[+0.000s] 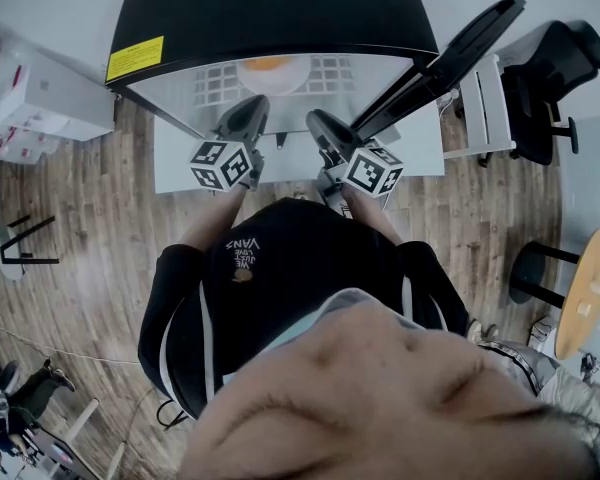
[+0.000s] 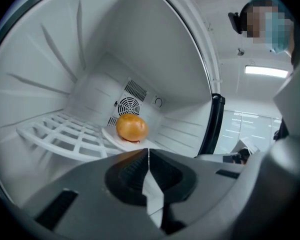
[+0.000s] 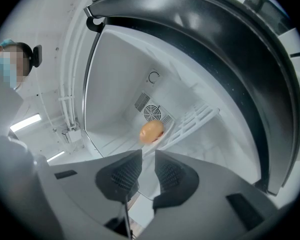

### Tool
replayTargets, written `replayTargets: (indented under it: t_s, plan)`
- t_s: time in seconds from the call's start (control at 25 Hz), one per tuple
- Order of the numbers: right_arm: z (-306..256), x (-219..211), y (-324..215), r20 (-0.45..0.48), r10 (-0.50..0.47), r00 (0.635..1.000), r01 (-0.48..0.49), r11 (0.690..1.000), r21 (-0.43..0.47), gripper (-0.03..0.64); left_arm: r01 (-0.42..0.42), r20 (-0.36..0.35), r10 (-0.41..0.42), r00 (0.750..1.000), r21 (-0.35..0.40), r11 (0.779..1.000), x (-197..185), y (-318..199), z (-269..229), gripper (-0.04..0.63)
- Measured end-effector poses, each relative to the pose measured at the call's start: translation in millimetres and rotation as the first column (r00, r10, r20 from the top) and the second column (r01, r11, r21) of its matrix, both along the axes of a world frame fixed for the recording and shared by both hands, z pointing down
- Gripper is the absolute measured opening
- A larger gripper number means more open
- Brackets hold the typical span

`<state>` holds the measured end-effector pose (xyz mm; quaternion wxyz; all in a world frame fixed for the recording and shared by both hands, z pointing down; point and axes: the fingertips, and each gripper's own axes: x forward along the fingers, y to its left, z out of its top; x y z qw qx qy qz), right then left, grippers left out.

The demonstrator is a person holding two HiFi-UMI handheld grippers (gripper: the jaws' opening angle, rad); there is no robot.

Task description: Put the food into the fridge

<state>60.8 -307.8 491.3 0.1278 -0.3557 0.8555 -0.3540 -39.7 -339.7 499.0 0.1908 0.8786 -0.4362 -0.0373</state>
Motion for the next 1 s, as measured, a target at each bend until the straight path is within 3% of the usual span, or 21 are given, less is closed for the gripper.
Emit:
replayTargets:
  t_s: [0.56, 1.0]
  plan:
    - [-1.0, -6.5, 18.4, -0.009, 0.027, 1.0, -0.027, 1.0, 0.004, 0.071, -0.012, -0.016, 0.012, 1.0, -0.02, 1.0, -9.7, 28.5, 6.5, 0.021]
    - [-2.0, -11.7, 47.3, -0.086, 0.068, 0.994, -0.064, 0.997, 0.042, 0.046, -0.043, -0.022, 0.042, 0.999, -0.007, 0.999, -18.0, 66.3, 0.7, 0.021]
